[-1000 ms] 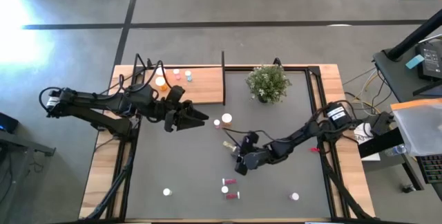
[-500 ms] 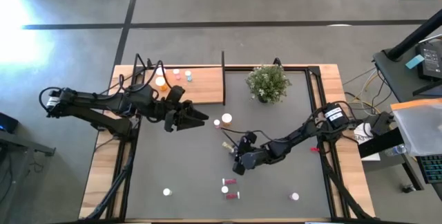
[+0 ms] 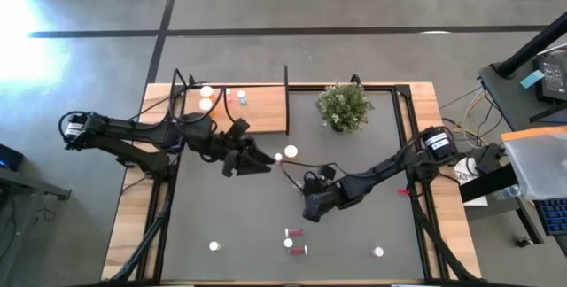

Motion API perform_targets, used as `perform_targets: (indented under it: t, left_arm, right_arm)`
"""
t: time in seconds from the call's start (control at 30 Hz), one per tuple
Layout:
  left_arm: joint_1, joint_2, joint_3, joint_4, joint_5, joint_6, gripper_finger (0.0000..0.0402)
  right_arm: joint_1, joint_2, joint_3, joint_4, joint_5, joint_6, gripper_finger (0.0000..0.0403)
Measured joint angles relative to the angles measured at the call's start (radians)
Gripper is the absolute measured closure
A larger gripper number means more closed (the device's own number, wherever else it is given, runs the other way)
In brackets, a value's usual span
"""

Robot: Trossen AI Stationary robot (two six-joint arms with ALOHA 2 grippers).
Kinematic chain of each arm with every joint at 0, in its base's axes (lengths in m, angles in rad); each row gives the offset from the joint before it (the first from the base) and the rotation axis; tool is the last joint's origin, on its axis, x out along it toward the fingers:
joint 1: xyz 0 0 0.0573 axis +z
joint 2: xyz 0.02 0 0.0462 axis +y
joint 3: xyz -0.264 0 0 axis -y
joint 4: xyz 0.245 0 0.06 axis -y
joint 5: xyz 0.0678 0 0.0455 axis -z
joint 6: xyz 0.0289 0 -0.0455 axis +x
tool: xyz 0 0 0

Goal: Pick and place medicine bottles onto shelf by color
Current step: Move the top small yellow pill bottle to the center of the table

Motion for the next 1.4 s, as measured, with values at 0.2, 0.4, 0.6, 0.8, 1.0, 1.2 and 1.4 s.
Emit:
perform_targets:
  t: [0.2, 0.4, 0.6, 0.8, 1.0, 1.2, 1.4]
  left_arm:
    - [0.000, 0.007, 0.000, -0.031, 0.043, -0.009, 0.0118]
    - [0.000, 0.000, 0.000, -0.071, 0.046, -0.026, 0.0118]
    - [0.000, -0.001, 0.000, -0.078, 0.057, -0.026, 0.0118]
    - [0.000, -0.001, 0.000, -0.079, 0.064, -0.026, 0.0118]
    - [0.000, -0.001, 0.000, -0.079, 0.094, -0.025, 0.0118]
    - [0.000, -0.002, 0.000, -0.079, 0.114, -0.018, 0.0118]
    - [0.000, -0.002, 0.000, -0.078, 0.122, -0.018, 0.0118]
  right_arm:
    - [-0.035, -0.024, 0.179, -0.443, -0.208, 0.064, 0.0290]
    - [-0.085, -0.026, 0.303, -0.662, -0.443, 0.076, 0.0288]
    - [-0.125, -0.026, 0.354, -0.784, -0.638, 0.129, 0.0290]
    - [-0.144, -0.026, 0.331, -0.985, -0.653, 0.128, 0.0289]
    - [-0.168, -0.026, 0.256, -1.132, -0.672, 0.098, 0.0289]
    - [-0.177, -0.026, 0.180, -1.129, -0.758, -0.006, 0.0289]
    - [-0.180, -0.026, 0.159, -1.107, -0.757, -0.012, 0.0290]
